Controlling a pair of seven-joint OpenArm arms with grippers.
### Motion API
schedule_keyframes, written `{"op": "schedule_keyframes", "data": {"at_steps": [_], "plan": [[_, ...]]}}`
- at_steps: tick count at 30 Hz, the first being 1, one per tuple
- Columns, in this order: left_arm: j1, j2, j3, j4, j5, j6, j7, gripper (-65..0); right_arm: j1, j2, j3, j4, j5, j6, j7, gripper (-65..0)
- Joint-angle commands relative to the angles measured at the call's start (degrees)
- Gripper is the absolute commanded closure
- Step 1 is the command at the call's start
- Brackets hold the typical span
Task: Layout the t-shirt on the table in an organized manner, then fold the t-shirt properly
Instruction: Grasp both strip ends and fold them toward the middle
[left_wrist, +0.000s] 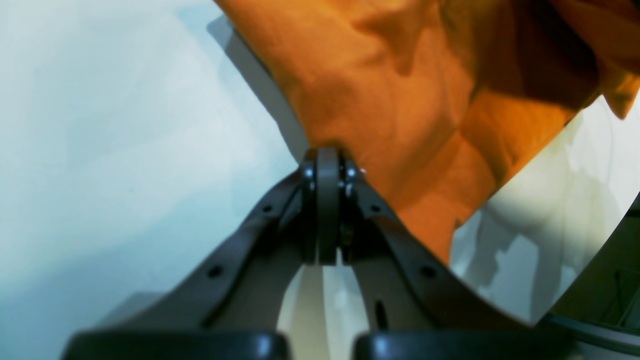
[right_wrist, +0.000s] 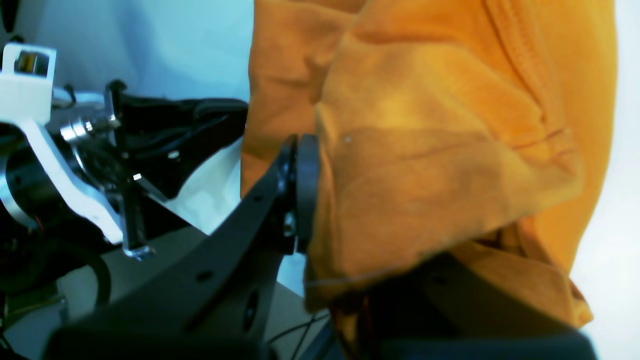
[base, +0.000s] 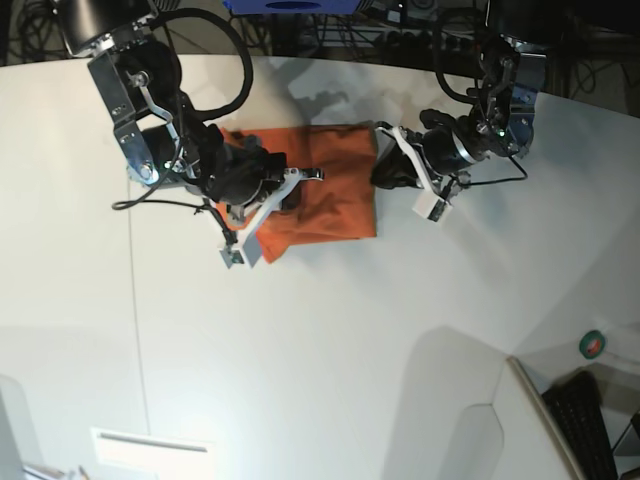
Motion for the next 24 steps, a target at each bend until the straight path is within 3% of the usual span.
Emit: {"op": "schedule_keyframes", "data": {"at_steps": [1,24], "plan": [[-0.5,-0.3,-0.2,0.9,-0.8,-0.4,-1.1,0.0,0.7,-0.1,-0.7,1.3,0.6,0.4,0.9,0.0],[-0.6,-0.4,-0.2,1.1,-0.9,-0.4,-0.9,0.0,3.0,-2.4,-1.3,-4.8,0.6,0.4,3.3,0.0]]}}
